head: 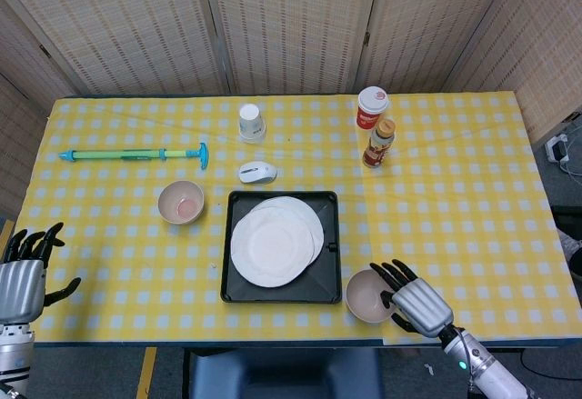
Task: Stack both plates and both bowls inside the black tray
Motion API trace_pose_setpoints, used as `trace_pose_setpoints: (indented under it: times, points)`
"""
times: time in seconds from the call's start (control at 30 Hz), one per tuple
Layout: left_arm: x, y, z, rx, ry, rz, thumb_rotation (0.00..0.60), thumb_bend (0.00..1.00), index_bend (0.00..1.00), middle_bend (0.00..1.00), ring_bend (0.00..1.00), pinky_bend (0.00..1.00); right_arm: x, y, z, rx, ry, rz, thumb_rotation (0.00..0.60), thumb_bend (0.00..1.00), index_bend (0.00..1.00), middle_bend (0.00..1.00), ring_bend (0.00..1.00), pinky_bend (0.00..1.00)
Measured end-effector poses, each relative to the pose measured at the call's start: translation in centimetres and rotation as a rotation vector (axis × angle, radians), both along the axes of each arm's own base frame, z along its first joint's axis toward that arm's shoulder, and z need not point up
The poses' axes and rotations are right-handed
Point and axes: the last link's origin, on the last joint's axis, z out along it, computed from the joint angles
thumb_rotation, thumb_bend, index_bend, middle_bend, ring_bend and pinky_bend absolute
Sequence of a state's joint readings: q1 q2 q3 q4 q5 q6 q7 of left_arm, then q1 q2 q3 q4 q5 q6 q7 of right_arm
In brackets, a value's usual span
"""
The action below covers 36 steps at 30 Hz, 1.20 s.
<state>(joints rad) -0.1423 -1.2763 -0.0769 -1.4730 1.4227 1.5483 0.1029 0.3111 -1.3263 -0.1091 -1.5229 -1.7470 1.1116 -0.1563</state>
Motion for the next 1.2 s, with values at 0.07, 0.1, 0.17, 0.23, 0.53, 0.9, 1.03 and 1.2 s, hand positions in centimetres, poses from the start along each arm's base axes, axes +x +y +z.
trace_pose_setpoints:
  times: [0.07,0.1,0.17,0.23,0.53,0.9,1.03,1.2]
  points:
    - [0.0,0.0,-0.1,-0.003,0.000,0.000,0.600,0.17,0.14,0.38,0.21,0.13,-0.1,-0.1,-0.2,-0.002,0.002,0.004,0.600,0.51,0.61,0.05,0.04,0.06]
    - [0.0,0.1,-0.1,-0.004,0.001,0.001,0.600,0.17,0.14,0.38,0.21,0.13,-0.1,-0.2,-0.3,-0.005,0.003,0.007,0.600,0.53,0.63,0.06,0.04,0.06]
    - [0.0,0.1,-0.1,-0.007,0.002,0.002,0.600,0.17,0.13,0.38,0.21,0.13,-0.2,-0.4,-0.5,-0.014,0.001,0.014,0.600,0.54,0.66,0.08,0.05,0.06]
    - [-0.1,0.1,-0.1,-0.007,0.004,0.006,0.600,0.18,0.13,0.38,0.21,0.13,-0.2,-0.6,-0.6,-0.024,-0.007,0.020,0.600,0.55,0.69,0.10,0.06,0.06]
    - [-0.3,0.4,-0.2,-0.012,0.006,0.014,0.600,0.17,0.13,0.38,0.21,0.13,0.5,-1.7,0.1,-0.094,-0.056,0.053,0.600,0.55,0.71,0.12,0.08,0.07]
    - [-0.5,0.8,-0.3,-0.016,0.002,0.027,0.600,0.18,0.13,0.38,0.21,0.12,4.7,-6.5,1.3,-0.160,-0.093,0.124,0.600,0.55,0.71,0.12,0.08,0.07]
    - [-0.5,0.9,-0.3,-0.020,-0.001,0.029,0.600,0.18,0.13,0.38,0.21,0.12,6.4,-8.3,0.4,-0.146,-0.084,0.145,0.600,0.55,0.71,0.12,0.09,0.07]
    - [-0.7,1.0,-0.1,-0.020,-0.007,0.040,0.600,0.17,0.13,0.38,0.21,0.12,9.1,-10.9,-2.2,-0.118,-0.074,0.173,0.600,0.55,0.71,0.12,0.09,0.07]
